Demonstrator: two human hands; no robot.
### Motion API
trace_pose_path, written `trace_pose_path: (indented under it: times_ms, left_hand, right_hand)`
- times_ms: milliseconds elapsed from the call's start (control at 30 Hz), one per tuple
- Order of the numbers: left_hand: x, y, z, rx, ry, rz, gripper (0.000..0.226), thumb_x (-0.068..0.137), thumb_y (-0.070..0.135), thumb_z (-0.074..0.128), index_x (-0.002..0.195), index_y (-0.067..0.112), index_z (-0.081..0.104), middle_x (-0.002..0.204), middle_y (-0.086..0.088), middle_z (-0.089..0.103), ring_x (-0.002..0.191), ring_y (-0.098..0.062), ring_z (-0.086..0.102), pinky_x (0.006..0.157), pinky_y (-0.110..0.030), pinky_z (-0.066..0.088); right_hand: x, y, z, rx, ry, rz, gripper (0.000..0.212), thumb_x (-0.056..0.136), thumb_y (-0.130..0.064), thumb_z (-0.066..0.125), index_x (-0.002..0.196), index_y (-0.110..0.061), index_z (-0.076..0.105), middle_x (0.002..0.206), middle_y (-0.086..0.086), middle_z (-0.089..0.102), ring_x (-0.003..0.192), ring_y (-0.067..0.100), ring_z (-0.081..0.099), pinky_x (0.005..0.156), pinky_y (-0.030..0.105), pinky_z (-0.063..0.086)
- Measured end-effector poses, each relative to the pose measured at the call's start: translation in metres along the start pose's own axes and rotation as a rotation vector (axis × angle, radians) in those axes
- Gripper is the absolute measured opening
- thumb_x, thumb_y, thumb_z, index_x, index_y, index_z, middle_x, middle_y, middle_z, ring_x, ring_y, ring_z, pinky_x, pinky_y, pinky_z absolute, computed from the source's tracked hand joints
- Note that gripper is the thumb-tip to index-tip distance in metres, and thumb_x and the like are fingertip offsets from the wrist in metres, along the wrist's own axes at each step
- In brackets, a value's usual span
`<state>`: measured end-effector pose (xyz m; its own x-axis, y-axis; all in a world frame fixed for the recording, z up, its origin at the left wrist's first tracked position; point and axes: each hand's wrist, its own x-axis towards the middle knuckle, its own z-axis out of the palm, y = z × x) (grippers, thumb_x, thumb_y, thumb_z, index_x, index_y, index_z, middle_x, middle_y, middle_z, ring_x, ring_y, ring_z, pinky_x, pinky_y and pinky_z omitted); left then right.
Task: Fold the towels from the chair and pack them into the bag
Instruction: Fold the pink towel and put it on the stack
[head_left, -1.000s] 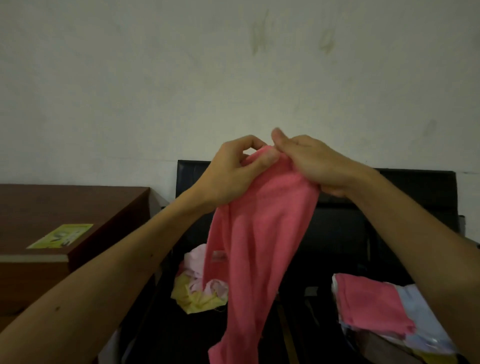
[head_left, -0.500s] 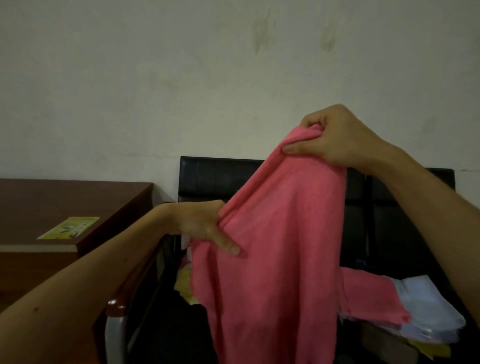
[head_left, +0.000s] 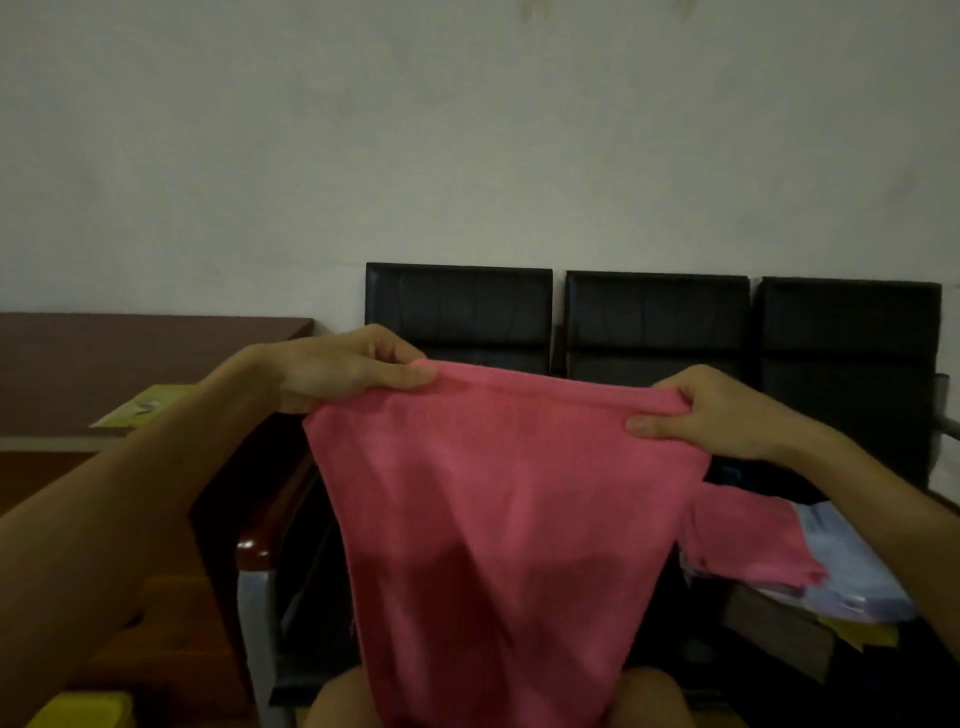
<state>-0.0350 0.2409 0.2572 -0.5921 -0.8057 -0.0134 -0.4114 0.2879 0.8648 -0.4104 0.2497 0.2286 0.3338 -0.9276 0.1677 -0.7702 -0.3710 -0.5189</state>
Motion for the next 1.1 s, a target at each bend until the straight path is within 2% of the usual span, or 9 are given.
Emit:
trace_pose_path:
  times_ms: [100, 200, 300, 500, 700, 800, 867, 1000, 1100]
  left_hand:
    - [0.008, -0.015, 0.000, 0.308, 0.067, -0.078, 0.024, 0.086, 0.026, 0.075, 0.084, 0.002, 0.073, 0.084, -0.012, 0.073, 0.072, -0.013, 0.067, 0.070, -0.028, 0.056]
    - [0.018, -0.039, 0.003, 0.687, 0.142, -0.128, 0.018, 0.082, 0.032, 0.080, 0.074, 0.017, 0.074, 0.071, 0.002, 0.072, 0.060, -0.002, 0.064, 0.062, -0.021, 0.050]
    - [0.023, -0.063, 0.009, 0.755, 0.174, -0.154, 0.022, 0.080, 0.039, 0.080, 0.078, 0.017, 0.076, 0.072, 0.004, 0.071, 0.064, -0.004, 0.066, 0.062, -0.018, 0.050]
    - [0.012, -0.092, 0.016, 0.363, 0.158, -0.181, 0.073, 0.051, 0.074, 0.079, 0.067, 0.003, 0.073, 0.059, -0.003, 0.066, 0.052, -0.010, 0.060, 0.052, -0.017, 0.047]
    - [0.006, -0.129, 0.041, -0.138, 0.005, -0.176, 0.061, 0.060, 0.074, 0.077, 0.055, 0.015, 0.063, 0.061, -0.002, 0.054, 0.052, -0.010, 0.051, 0.052, -0.019, 0.045]
    - [0.003, -0.138, 0.045, -0.122, -0.017, -0.219, 0.035, 0.079, 0.037, 0.079, 0.078, 0.002, 0.075, 0.079, -0.010, 0.069, 0.071, -0.023, 0.066, 0.064, -0.025, 0.053]
    - [0.002, -0.145, 0.049, -0.047, 0.033, -0.270, 0.008, 0.080, 0.015, 0.075, 0.085, 0.009, 0.079, 0.087, -0.008, 0.075, 0.081, -0.021, 0.072, 0.068, -0.023, 0.055]
    - [0.001, -0.174, 0.058, 0.120, 0.228, -0.281, 0.010, 0.070, 0.029, 0.078, 0.079, 0.024, 0.080, 0.083, -0.001, 0.076, 0.079, -0.014, 0.072, 0.071, -0.025, 0.057]
    - [-0.002, -0.199, 0.077, -0.005, 0.406, -0.245, 0.008, 0.070, 0.029, 0.077, 0.078, 0.026, 0.079, 0.081, 0.002, 0.075, 0.077, -0.012, 0.072, 0.070, -0.021, 0.058]
  right_hand:
    - [-0.009, 0.014, 0.011, 0.121, 0.031, 0.038, 0.029, 0.079, -0.038, 0.077, 0.082, -0.008, 0.075, 0.074, 0.009, 0.072, 0.065, 0.012, 0.061, 0.067, 0.036, 0.051]
    - [-0.017, 0.023, 0.026, 0.320, 0.106, 0.074, 0.038, 0.073, -0.033, 0.079, 0.069, 0.001, 0.061, 0.061, 0.003, 0.055, 0.057, 0.011, 0.052, 0.060, 0.029, 0.041]
    - [-0.018, 0.030, 0.044, 0.452, 0.181, 0.093, 0.038, 0.075, -0.019, 0.081, 0.059, -0.012, 0.048, 0.051, -0.009, 0.045, 0.049, 0.003, 0.044, 0.050, 0.019, 0.037]
    - [-0.017, 0.056, 0.076, 0.821, 0.351, 0.230, 0.033, 0.078, -0.014, 0.079, 0.064, -0.016, 0.049, 0.056, -0.005, 0.055, 0.050, 0.006, 0.054, 0.046, 0.019, 0.045]
    - [-0.022, 0.084, 0.125, 0.900, 0.278, 0.372, 0.012, 0.085, -0.016, 0.073, 0.081, -0.011, 0.064, 0.076, 0.003, 0.069, 0.066, 0.011, 0.066, 0.055, 0.021, 0.054]
    - [-0.025, 0.100, 0.140, 0.924, 0.324, 0.396, 0.008, 0.091, -0.015, 0.066, 0.090, -0.009, 0.069, 0.080, 0.002, 0.070, 0.070, 0.008, 0.065, 0.062, 0.016, 0.054]
    - [-0.027, 0.107, 0.151, 0.888, 0.374, 0.420, 0.009, 0.092, -0.015, 0.066, 0.086, -0.010, 0.071, 0.076, -0.001, 0.068, 0.068, 0.005, 0.062, 0.062, 0.013, 0.052]
    - [-0.035, 0.119, 0.175, 0.627, 0.446, 0.410, 0.021, 0.091, -0.017, 0.068, 0.075, -0.005, 0.065, 0.073, 0.001, 0.063, 0.068, 0.001, 0.055, 0.067, 0.014, 0.045]
    - [-0.040, 0.114, 0.191, 0.576, 0.526, 0.415, 0.030, 0.092, -0.015, 0.067, 0.066, -0.007, 0.056, 0.064, 0.002, 0.048, 0.057, -0.001, 0.042, 0.054, 0.013, 0.037]
